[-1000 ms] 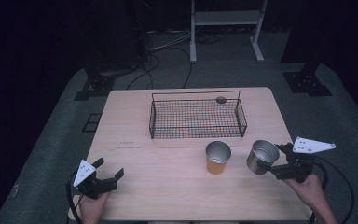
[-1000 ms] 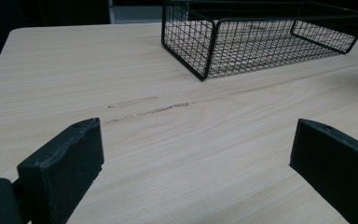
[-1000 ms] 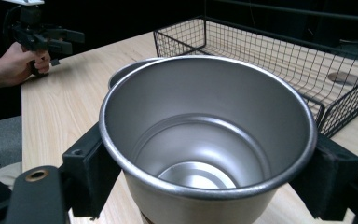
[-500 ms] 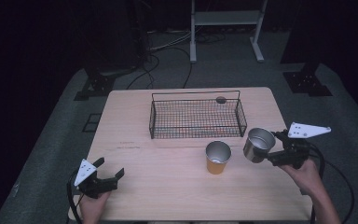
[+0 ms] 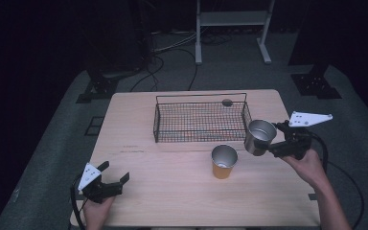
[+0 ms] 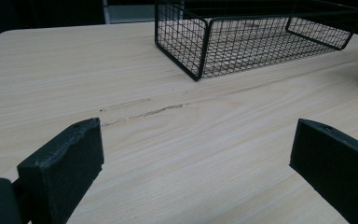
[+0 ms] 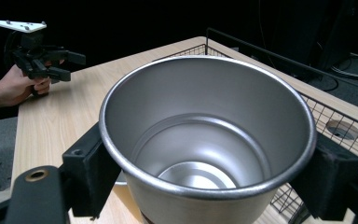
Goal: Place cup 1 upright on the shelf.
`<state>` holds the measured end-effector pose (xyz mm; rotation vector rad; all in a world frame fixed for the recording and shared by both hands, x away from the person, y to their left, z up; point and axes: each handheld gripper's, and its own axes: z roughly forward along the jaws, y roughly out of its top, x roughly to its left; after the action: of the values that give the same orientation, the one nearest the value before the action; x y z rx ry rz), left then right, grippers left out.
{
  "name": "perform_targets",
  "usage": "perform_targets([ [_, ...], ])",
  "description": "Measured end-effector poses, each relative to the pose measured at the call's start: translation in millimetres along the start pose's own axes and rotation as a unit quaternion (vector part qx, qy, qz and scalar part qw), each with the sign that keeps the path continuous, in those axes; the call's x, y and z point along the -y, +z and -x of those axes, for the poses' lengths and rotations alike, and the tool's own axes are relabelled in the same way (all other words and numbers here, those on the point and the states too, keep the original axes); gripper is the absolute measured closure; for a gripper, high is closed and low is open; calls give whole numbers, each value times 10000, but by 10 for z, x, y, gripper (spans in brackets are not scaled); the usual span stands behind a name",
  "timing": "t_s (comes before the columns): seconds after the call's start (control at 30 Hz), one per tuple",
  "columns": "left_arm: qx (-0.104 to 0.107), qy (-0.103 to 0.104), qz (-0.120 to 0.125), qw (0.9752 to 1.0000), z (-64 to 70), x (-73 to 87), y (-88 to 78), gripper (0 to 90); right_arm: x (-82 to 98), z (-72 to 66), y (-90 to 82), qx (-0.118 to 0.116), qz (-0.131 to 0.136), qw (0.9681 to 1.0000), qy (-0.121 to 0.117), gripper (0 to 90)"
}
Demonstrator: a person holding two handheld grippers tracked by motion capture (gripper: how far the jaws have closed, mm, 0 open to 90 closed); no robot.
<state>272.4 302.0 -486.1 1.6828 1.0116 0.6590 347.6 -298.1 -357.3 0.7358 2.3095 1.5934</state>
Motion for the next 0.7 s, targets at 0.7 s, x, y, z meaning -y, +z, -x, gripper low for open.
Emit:
perform_targets([
  [0.7, 28, 90, -36, 9999, 31, -22, 9, 17, -374, 188, 365, -124, -138, 9998, -116, 175],
])
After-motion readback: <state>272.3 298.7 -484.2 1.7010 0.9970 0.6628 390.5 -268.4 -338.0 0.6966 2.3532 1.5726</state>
